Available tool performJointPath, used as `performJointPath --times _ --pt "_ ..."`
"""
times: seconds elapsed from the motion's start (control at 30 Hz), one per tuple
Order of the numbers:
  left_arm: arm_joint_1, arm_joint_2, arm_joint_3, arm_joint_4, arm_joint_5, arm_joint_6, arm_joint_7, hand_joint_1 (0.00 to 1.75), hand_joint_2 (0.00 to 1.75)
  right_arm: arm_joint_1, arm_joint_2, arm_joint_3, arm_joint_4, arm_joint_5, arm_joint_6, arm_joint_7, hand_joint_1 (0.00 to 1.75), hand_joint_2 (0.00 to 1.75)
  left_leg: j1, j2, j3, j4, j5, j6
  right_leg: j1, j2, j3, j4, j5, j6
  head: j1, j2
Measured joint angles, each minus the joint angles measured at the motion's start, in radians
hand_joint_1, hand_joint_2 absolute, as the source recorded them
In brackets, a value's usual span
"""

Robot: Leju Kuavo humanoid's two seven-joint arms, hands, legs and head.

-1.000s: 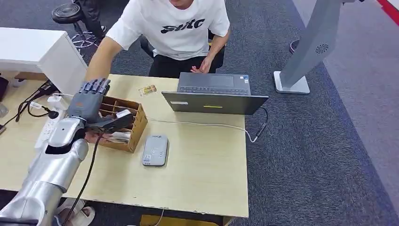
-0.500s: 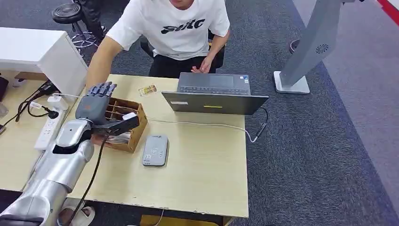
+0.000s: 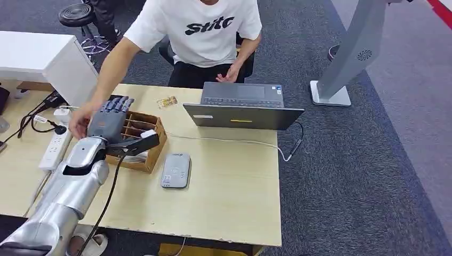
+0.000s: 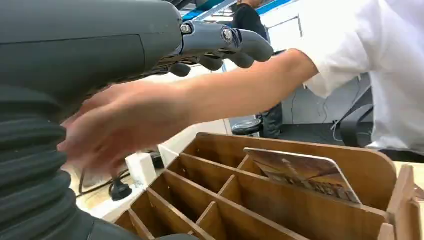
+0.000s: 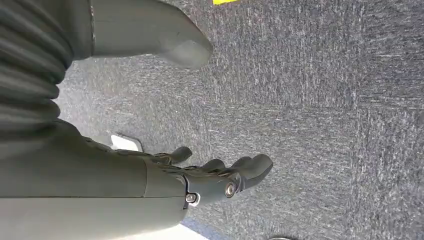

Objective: Pass the card to the sensor for recognition and then transmit it.

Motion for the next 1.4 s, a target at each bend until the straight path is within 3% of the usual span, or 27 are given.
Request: performJointPath --times 0.8,1.4 --pt "-0.020 0.034 0.000 0.093 0.014 0.062 0.017 0.00 1.75 0.000 0.000 0.026 -0.008 0.008 0.000 0.004 0.00 1.75 0.000 0.000 0.000 0.000 0.000 0.000 0.000 0.000 0.000 0.000 0.000 0.000 0.000 0.000" --pt "-0.041 0.012 0.000 0.118 -0.003 0.080 -0.006 0.00 1.75 -0.003 0.000 0.046 -0.011 0.003 0.000 0.013 0.00 1.75 0.000 0.000 0.000 0.000 0.000 0.000 0.000 0.000 0.000 0.000 0.000 0.000 0.000 0.000"
